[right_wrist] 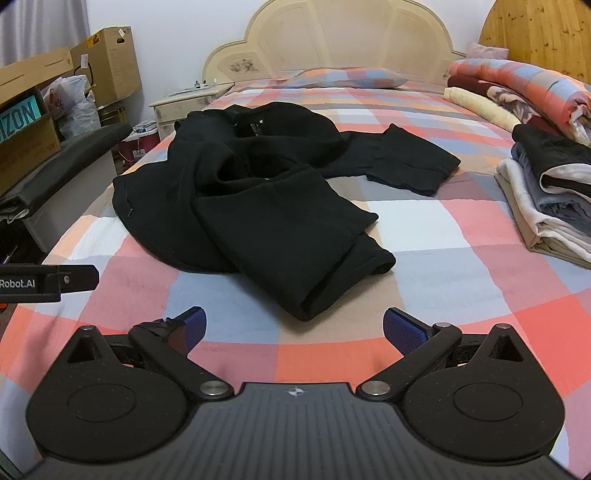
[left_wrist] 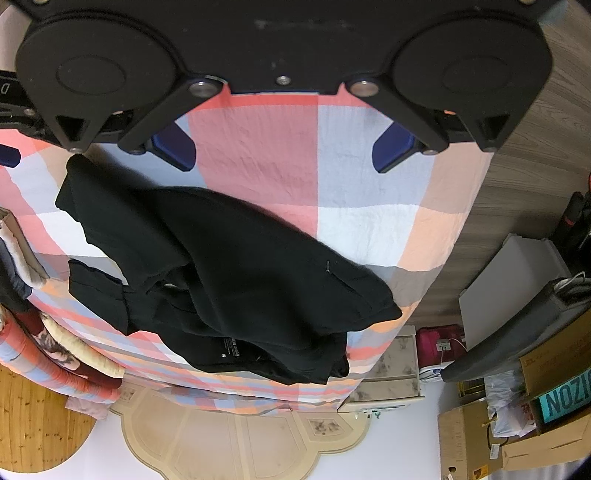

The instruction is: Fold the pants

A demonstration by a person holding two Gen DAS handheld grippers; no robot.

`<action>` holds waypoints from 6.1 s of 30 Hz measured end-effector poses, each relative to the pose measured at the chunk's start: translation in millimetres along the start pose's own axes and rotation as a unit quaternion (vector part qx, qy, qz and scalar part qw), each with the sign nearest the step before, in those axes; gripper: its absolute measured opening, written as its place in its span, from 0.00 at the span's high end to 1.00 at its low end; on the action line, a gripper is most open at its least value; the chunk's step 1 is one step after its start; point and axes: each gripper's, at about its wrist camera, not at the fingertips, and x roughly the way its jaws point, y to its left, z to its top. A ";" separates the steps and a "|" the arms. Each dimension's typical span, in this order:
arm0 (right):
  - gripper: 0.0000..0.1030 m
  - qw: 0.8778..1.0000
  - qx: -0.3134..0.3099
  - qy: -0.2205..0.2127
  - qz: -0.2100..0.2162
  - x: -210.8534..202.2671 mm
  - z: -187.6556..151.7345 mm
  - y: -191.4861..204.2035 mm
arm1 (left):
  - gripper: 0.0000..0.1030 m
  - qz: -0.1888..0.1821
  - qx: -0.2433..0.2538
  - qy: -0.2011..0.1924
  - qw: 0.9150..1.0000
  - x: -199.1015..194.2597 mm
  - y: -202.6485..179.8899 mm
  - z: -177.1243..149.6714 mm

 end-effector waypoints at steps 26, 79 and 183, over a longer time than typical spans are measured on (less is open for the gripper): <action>0.00 0.990 0.066 -0.045 0.112 14.8 27.2 -46.9 | 0.00 -0.035 -0.006 -0.032 0.999 16.9 29.4 43.0; 0.94 0.943 0.240 -0.147 -0.179 -106.6 -35.3 -266.4 | 0.90 -0.055 -0.252 -0.073 0.964 0.5 162.1 25.9; 0.16 0.995 -0.096 -0.017 -0.028 198.8 107.0 -90.9 | 0.40 -0.032 -0.136 0.014 0.990 189.4 197.5 128.7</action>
